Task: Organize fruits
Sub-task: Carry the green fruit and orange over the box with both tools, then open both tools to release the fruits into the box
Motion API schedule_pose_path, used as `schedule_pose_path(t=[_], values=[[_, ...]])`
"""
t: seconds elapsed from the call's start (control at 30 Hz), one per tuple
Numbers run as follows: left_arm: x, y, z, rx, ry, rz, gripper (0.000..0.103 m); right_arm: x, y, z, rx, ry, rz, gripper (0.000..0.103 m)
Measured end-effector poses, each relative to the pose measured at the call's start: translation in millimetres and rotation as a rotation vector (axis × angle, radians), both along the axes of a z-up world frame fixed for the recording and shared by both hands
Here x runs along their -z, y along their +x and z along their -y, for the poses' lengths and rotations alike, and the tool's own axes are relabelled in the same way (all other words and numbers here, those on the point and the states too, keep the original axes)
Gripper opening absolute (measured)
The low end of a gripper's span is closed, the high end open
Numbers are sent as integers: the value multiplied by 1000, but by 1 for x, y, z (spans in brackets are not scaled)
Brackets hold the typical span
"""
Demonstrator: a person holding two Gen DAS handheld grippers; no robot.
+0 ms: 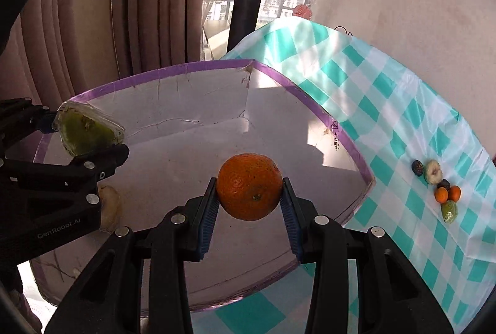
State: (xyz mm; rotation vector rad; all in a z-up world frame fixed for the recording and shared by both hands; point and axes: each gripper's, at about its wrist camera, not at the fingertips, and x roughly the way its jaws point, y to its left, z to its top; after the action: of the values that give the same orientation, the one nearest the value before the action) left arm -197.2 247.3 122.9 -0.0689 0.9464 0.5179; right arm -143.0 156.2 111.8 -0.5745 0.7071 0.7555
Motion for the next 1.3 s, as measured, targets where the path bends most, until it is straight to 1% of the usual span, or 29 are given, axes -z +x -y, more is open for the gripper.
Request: schedule_pose_path(t=[0.07, 0.13, 0.2, 0.27, 0.33, 0.4, 0.53, 0.6, 0.67, 0.73, 0.77, 0.8, 0.87, 0.93, 0.97, 1.03, 1.07, 1.1, 1.13, 1.2, 1.3], values=[[6, 6, -14, -2, -24, -32, 61, 12, 7, -16, -9, -100, -45, 40], [13, 13, -23, -7, -43, -68, 61, 24, 13, -25, -16, -166, -74, 40], [22, 18, -28, -1, -61, -93, 61, 32, 16, -29, -10, -208, -81, 40], [30, 22, -31, 6, -93, -132, 61, 38, 21, -31, 3, -229, -101, 40], [32, 25, -33, 19, -121, -138, 61, 46, 26, -30, 12, -250, -121, 40], [33, 25, -37, 19, -139, -135, 61, 46, 27, -30, 10, -244, -133, 40], [38, 27, -47, -2, -213, -149, 62, 45, 23, -31, 5, -256, -120, 40], [38, 23, -48, -3, -231, -140, 62, 44, 21, -31, 3, -256, -121, 41], [39, 25, -48, -11, -228, -141, 62, 42, 21, -30, 7, -245, -116, 46], [40, 25, -48, -24, -235, -150, 62, 38, 20, -29, 9, -231, -109, 57], [42, 25, -49, -29, -242, -158, 63, 37, 19, -29, 8, -230, -103, 61], [43, 26, -50, -35, -248, -167, 63, 36, 18, -29, 5, -228, -99, 63], [44, 26, -52, -45, -255, -172, 63, 35, 18, -28, 8, -223, -96, 63], [44, 24, -54, -48, -266, -166, 64, 33, 18, -25, 13, -202, -102, 63], [43, 23, -55, -47, -277, -156, 67, 32, 18, -24, 15, -191, -105, 63], [35, 18, -58, -56, -286, -96, 80, 31, 19, -22, 15, -174, -105, 63], [29, 14, -59, -65, -281, -55, 91, 31, 18, -22, 15, -171, -104, 64], [23, 11, -60, -71, -271, -17, 97, 31, 18, -22, 12, -164, -101, 64], [17, 8, -60, -79, -252, 9, 99, 31, 18, -21, 12, -161, -99, 64], [9, 9, -58, -93, -211, 29, 101, 32, 16, -21, 1, -160, -86, 65], [1, 8, -52, -61, -202, 64, 101, 36, 11, -21, -21, -163, -44, 68]])
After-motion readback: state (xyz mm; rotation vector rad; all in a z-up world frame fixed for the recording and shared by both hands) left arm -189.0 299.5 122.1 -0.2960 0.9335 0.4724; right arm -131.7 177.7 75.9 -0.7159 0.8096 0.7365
